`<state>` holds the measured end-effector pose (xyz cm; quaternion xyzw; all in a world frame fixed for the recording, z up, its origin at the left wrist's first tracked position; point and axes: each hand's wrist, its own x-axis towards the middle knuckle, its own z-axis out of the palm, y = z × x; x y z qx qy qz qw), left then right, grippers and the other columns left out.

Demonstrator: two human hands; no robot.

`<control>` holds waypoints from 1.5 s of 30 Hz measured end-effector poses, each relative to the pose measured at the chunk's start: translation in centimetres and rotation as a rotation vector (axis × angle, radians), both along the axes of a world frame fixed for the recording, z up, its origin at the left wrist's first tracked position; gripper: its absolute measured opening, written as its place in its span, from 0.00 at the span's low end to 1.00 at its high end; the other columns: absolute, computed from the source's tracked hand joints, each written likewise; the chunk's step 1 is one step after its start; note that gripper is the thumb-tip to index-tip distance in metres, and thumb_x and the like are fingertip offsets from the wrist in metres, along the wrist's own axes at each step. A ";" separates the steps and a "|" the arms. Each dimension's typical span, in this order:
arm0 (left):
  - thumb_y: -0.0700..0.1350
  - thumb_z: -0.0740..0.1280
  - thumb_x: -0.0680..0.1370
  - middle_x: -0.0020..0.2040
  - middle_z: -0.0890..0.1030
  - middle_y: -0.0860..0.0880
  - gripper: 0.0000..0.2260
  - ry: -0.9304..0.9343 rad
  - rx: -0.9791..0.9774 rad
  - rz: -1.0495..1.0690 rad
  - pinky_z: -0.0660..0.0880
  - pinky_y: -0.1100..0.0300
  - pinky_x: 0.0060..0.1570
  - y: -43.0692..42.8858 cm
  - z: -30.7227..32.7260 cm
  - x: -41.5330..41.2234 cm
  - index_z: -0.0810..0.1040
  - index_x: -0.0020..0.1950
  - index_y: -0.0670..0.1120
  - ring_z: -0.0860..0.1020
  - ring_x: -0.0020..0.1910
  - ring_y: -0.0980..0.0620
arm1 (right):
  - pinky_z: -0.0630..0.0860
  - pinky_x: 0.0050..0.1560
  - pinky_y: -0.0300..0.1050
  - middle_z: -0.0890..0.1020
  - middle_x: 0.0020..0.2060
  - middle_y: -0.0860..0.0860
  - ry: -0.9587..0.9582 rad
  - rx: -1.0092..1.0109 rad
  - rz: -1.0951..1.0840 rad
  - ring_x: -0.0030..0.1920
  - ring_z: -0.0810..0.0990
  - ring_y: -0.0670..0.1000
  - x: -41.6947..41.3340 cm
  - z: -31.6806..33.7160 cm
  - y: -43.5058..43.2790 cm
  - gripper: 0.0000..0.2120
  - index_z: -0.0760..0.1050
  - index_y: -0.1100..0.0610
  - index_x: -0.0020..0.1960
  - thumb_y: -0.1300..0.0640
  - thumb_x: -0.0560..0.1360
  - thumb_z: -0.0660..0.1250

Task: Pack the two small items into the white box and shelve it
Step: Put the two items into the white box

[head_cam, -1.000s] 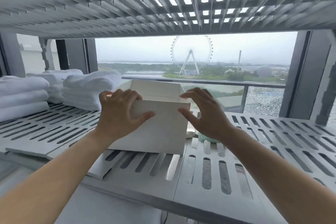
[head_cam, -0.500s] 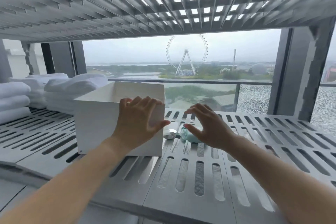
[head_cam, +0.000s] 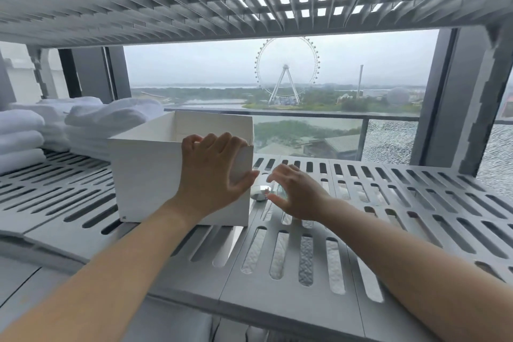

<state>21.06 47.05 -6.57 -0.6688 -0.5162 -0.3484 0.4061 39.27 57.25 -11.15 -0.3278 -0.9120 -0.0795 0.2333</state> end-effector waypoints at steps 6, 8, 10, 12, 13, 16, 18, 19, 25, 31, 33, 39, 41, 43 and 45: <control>0.61 0.65 0.68 0.44 0.78 0.52 0.19 -0.006 -0.013 0.007 0.59 0.53 0.48 0.1 0.0 0.0 0.74 0.50 0.49 0.75 0.42 0.48 | 0.62 0.65 0.57 0.75 0.61 0.48 -0.153 -0.065 -0.102 0.65 0.69 0.51 -1.2 -0.7 0.8 0.13 0.71 0.48 0.56 0.43 0.77 0.55; 0.61 0.65 0.68 0.44 0.78 0.52 0.19 -0.005 -0.024 0.011 0.59 0.52 0.50 0.0 0.0 0.0 0.74 0.51 0.48 0.75 0.42 0.48 | 0.61 0.65 0.60 0.73 0.63 0.46 -0.181 -0.106 -0.121 0.67 0.68 0.51 -1.0 -0.7 1.0 0.15 0.69 0.45 0.58 0.41 0.77 0.53; 0.61 0.65 0.69 0.45 0.78 0.51 0.20 -0.013 -0.039 0.006 0.59 0.52 0.51 0.0 0.0 0.1 0.74 0.52 0.48 0.76 0.44 0.47 | 0.60 0.68 0.60 0.67 0.70 0.46 -0.198 -0.144 -0.145 0.71 0.63 0.51 -0.2 -0.7 1.2 0.21 0.63 0.44 0.68 0.39 0.77 0.52; 0.60 0.65 0.69 0.47 0.77 0.50 0.22 -0.032 -0.042 -0.015 0.60 0.51 0.52 0.1 0.1 0.3 0.73 0.56 0.46 0.76 0.45 0.47 | 0.57 0.70 0.60 0.61 0.74 0.46 -0.207 -0.190 -0.184 0.74 0.57 0.50 1.1 -0.6 1.4 0.26 0.58 0.44 0.72 0.37 0.76 0.53; 0.58 0.66 0.69 0.48 0.77 0.49 0.23 -0.042 -0.040 -0.031 0.61 0.51 0.52 0.1 0.0 0.5 0.72 0.57 0.45 0.76 0.46 0.47 | 0.56 0.71 0.60 0.60 0.74 0.46 -0.209 -0.215 -0.188 0.74 0.56 0.49 1.7 -0.6 1.4 0.27 0.58 0.45 0.72 0.37 0.76 0.53; 0.53 0.69 0.68 0.54 0.76 0.46 0.24 -0.016 -0.004 -0.074 0.60 0.50 0.55 0.4 -0.3 1.8 0.71 0.60 0.44 0.72 0.53 0.47 | 0.56 0.72 0.56 0.59 0.74 0.49 -0.199 -0.272 -0.162 0.74 0.54 0.50 3.0 -0.5 1.0 0.27 0.61 0.48 0.72 0.38 0.76 0.55; 0.51 0.68 0.69 0.58 0.76 0.45 0.22 0.078 0.048 -0.072 0.60 0.49 0.57 0.7 -0.8 3.0 0.70 0.61 0.46 0.70 0.57 0.48 | 0.57 0.72 0.55 0.60 0.74 0.49 -0.186 -0.265 -0.162 0.74 0.54 0.49 3.6 -0.6 0.7 0.27 0.62 0.48 0.71 0.38 0.76 0.55; 0.50 0.67 0.70 0.58 0.76 0.45 0.21 0.145 0.071 -0.080 0.60 0.49 0.58 0.9 -1.1 3.5 0.70 0.61 0.46 0.71 0.58 0.48 | 0.58 0.72 0.55 0.60 0.74 0.49 -0.180 -0.253 -0.164 0.74 0.55 0.49 4.0 -0.5 0.5 0.26 0.63 0.48 0.71 0.39 0.76 0.55; 0.41 0.70 0.68 0.53 0.78 0.46 0.19 0.423 -0.167 -0.162 0.75 0.53 0.53 3.2 -3.2 7.7 0.74 0.58 0.45 0.77 0.50 0.47 | 0.65 0.67 0.57 0.65 0.71 0.47 -0.144 -0.206 -0.183 0.72 0.59 0.49 7.5 -0.7 -0.4 0.23 0.65 0.47 0.69 0.44 0.76 0.57; 0.42 0.64 0.75 0.64 0.69 0.44 0.19 0.014 -0.749 0.060 0.71 0.54 0.59 7.8 -4.0 9.5 0.66 0.65 0.43 0.68 0.63 0.46 | 0.58 0.71 0.49 0.63 0.73 0.47 -0.013 -0.253 -0.155 0.73 0.57 0.49 9.5 -1.5 -0.1 0.25 0.65 0.48 0.69 0.40 0.74 0.59; 0.42 0.63 0.75 0.68 0.66 0.43 0.21 -0.039 -0.854 0.144 0.68 0.51 0.63 8.9 -4.1 9.7 0.64 0.67 0.42 0.64 0.67 0.44 | 0.59 0.71 0.52 0.62 0.73 0.47 -0.019 -0.248 -0.159 0.73 0.55 0.49 9.4 -1.8 0.0 0.25 0.65 0.47 0.68 0.39 0.74 0.59; 0.47 0.53 0.79 0.72 0.60 0.41 0.21 -0.109 -1.020 0.367 0.63 0.43 0.66 9.6 -4.5 9.4 0.60 0.72 0.47 0.60 0.69 0.39 | 0.62 0.67 0.53 0.65 0.70 0.54 -0.005 -0.257 -0.214 0.69 0.62 0.57 9.4 -1.6 0.1 0.25 0.68 0.46 0.66 0.37 0.72 0.61; 0.45 0.52 0.79 0.71 0.61 0.41 0.20 -0.084 -1.011 0.378 0.64 0.44 0.65 9.2 -4.6 9.4 0.62 0.71 0.47 0.62 0.68 0.39 | 0.65 0.65 0.52 0.69 0.65 0.54 -0.001 -0.256 -0.209 0.66 0.66 0.57 9.3 -1.4 0.0 0.24 0.69 0.47 0.65 0.39 0.72 0.62; 0.45 0.53 0.79 0.69 0.64 0.41 0.18 -0.058 -0.991 0.356 0.65 0.45 0.63 8.7 -4.6 9.4 0.65 0.68 0.46 0.63 0.66 0.40 | 0.68 0.61 0.50 0.72 0.58 0.51 0.022 -0.256 -0.196 0.62 0.68 0.55 9.4 -1.3 -0.2 0.22 0.71 0.48 0.63 0.41 0.72 0.63; 0.44 0.55 0.78 0.67 0.66 0.42 0.17 -0.031 -0.969 0.310 0.66 0.47 0.63 8.1 -4.5 9.3 0.66 0.67 0.46 0.64 0.66 0.41 | 0.69 0.59 0.48 0.73 0.55 0.50 0.031 -0.247 -0.184 0.60 0.69 0.54 9.6 -1.3 -0.4 0.21 0.72 0.48 0.63 0.42 0.72 0.63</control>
